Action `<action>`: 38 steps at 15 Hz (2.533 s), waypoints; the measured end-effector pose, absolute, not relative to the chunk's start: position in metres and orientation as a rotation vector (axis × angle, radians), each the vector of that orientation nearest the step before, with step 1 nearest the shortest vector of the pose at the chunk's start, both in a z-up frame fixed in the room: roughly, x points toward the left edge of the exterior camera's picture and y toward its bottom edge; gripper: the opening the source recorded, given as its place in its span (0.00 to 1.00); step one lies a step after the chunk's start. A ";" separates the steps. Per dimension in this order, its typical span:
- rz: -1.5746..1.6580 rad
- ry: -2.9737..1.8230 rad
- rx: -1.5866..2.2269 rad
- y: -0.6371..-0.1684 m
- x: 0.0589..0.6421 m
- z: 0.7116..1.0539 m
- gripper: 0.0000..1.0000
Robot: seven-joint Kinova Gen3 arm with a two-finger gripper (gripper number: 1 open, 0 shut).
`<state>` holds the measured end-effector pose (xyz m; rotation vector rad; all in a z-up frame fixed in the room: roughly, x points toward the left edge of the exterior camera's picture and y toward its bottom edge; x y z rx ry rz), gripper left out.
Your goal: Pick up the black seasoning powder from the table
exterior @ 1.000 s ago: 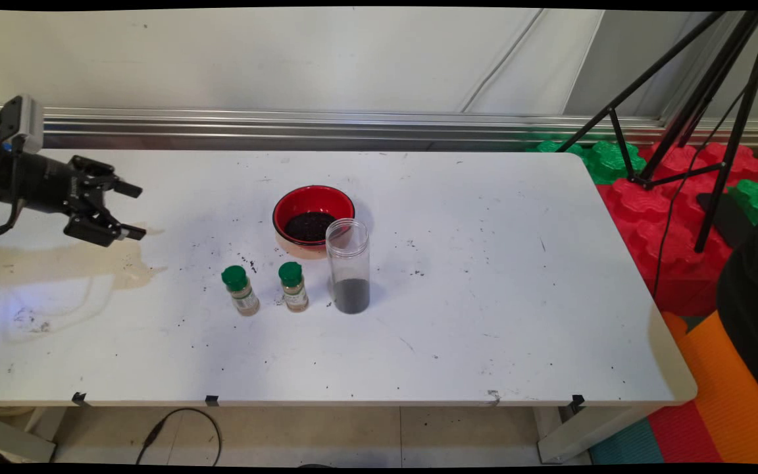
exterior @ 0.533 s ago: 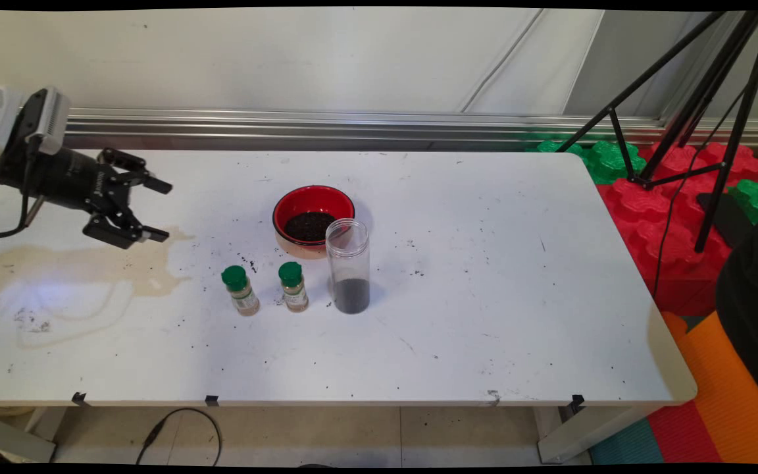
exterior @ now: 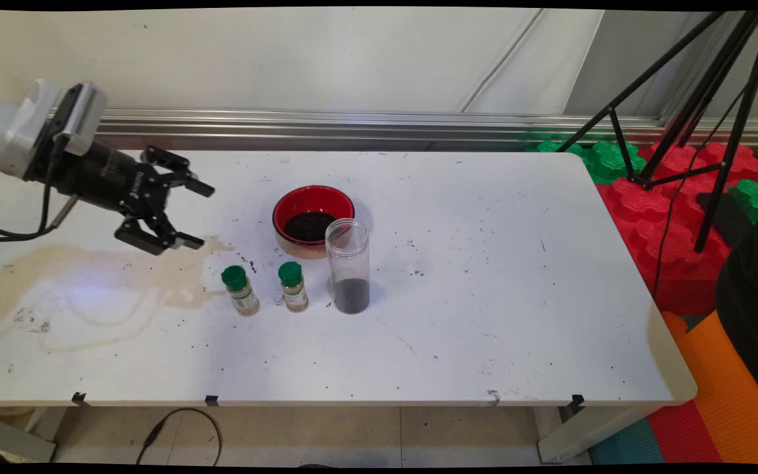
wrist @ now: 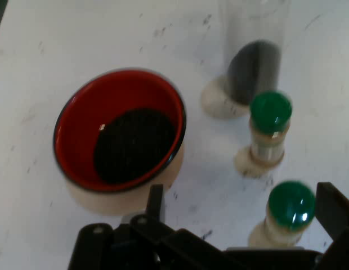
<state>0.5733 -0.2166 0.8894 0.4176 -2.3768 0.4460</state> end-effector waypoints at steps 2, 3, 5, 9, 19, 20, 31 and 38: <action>0.430 -2.364 0.389 -0.221 0.564 0.889 1.00; 0.420 -2.355 0.375 -0.224 0.558 0.889 1.00; 0.401 -2.334 0.360 -0.230 0.548 0.887 1.00; 0.365 -2.296 0.350 -0.240 0.533 0.879 1.00; 0.300 -2.198 0.333 -0.261 0.518 0.844 1.00; 0.296 -2.186 0.330 -0.262 0.516 0.839 1.00; 0.301 -2.065 0.301 -0.276 0.498 0.804 1.00; 0.313 -2.010 0.287 -0.285 0.484 0.784 1.00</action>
